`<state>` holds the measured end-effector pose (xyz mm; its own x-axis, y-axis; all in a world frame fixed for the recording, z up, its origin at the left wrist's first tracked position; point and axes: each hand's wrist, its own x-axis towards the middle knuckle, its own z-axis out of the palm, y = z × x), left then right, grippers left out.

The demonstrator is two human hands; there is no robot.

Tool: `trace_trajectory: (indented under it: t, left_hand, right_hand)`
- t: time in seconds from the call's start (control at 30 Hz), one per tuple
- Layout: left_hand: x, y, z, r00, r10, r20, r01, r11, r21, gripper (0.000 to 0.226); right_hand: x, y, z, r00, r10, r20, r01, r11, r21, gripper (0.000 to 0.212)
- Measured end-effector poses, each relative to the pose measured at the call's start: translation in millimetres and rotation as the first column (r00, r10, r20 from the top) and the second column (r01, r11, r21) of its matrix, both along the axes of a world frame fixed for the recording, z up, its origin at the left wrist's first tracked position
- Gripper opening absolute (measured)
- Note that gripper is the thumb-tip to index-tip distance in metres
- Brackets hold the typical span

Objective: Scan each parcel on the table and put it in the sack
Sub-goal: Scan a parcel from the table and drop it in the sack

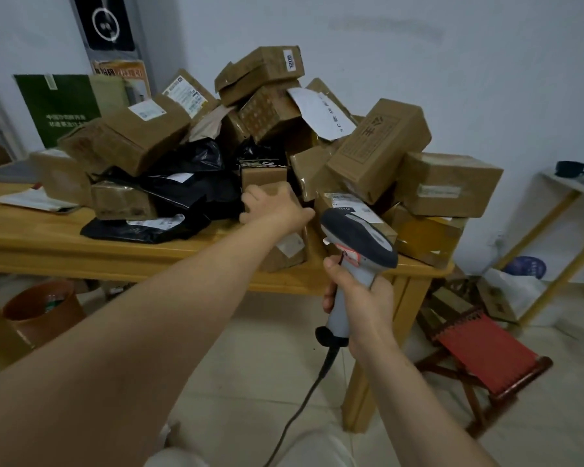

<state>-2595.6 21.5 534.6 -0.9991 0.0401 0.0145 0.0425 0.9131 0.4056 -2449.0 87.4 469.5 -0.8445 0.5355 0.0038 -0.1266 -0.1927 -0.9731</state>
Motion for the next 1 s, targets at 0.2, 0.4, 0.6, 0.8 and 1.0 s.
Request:
trace_trajectory:
  t: [0.2,0.4,0.6,0.8,1.0]
  left_hand:
    - [-5.6,-90.7,-22.8,0.957,-0.08,0.279,-0.118,0.772,0.625,0.096]
    - [25.0,-165.1,-49.5,0.944,-0.081,0.32,-0.241,0.493,0.836,0.069]
    - [43.5,-218.9,-66.9,0.973,0.018,0.231,-0.212,0.471,0.856,0.069]
    - [47.2,-260.3,-84.0,0.98,0.098,0.173,-0.199,0.428,0.882,0.068]
    - [49.4,-282.0,-96.1,0.977,0.148,0.154,-0.202,0.402,0.893,0.074]
  right_hand:
    - [-5.0,-20.5,1.1,0.994,0.085,0.068,-0.085,0.996,-0.005,0.011]
    - [-10.1,-58.1,-0.3,0.968,0.226,0.111,-0.223,0.974,-0.04,0.009]
    - [-14.1,-95.9,-5.4,0.919,0.352,0.178,-0.358,0.934,-0.002,0.014]
    - [-15.0,-123.2,-13.8,0.881,0.398,0.256,-0.445,0.88,0.163,0.014]
    - [-14.7,-139.2,-14.6,0.854,0.432,0.29,-0.501,0.833,0.234,0.016]
